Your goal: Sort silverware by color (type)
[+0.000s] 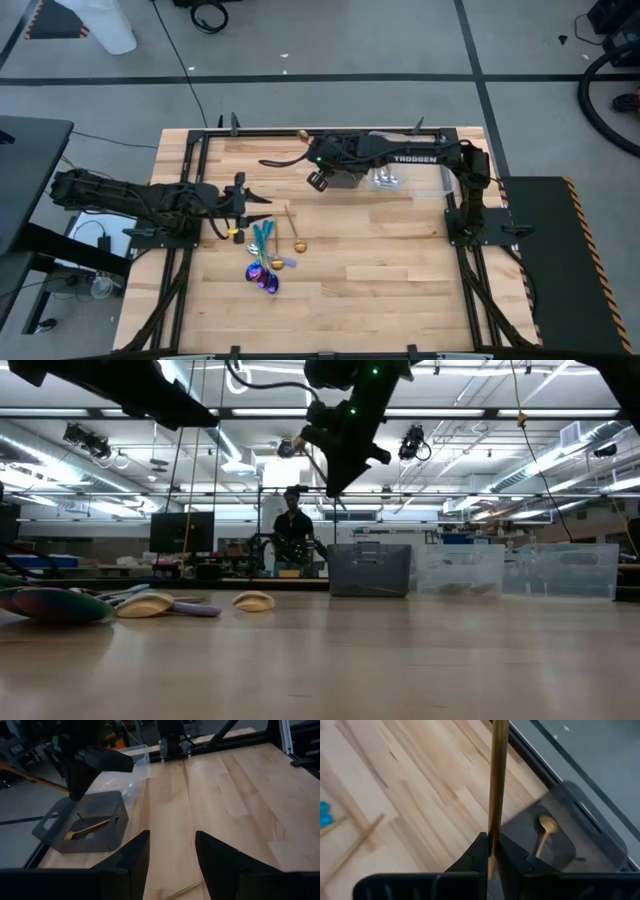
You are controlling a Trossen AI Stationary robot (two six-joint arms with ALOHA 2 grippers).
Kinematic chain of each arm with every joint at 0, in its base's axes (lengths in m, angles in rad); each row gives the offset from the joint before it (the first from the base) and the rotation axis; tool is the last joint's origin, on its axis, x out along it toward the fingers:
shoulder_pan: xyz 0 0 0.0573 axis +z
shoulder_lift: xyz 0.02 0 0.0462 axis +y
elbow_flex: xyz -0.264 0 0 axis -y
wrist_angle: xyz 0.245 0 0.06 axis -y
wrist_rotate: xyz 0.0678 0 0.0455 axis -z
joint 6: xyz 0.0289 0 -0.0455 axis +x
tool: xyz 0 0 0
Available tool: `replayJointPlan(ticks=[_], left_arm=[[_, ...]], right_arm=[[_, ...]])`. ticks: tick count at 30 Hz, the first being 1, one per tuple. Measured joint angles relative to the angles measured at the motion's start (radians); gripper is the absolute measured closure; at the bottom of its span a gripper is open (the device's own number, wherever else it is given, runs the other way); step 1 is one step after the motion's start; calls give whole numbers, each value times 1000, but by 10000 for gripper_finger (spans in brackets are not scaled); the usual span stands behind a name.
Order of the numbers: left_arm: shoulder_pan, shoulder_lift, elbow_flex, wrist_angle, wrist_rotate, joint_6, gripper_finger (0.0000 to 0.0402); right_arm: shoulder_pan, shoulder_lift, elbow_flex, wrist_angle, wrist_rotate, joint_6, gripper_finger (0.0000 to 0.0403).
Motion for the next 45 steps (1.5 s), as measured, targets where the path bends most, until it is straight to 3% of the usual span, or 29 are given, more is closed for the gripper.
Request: replayJointPlan(ticks=[9,24,45], left_arm=[[0,0,0,-11,0,-1,235],[0,0,0,-21,0,-3,235],[0,0,0,-20,0,-1,235]], right_arm=[[-56,1,-22,-33,7,13,372],[-143,3,-211,84,1,5,372],[-221,3,-395,186,-189,76,372]])
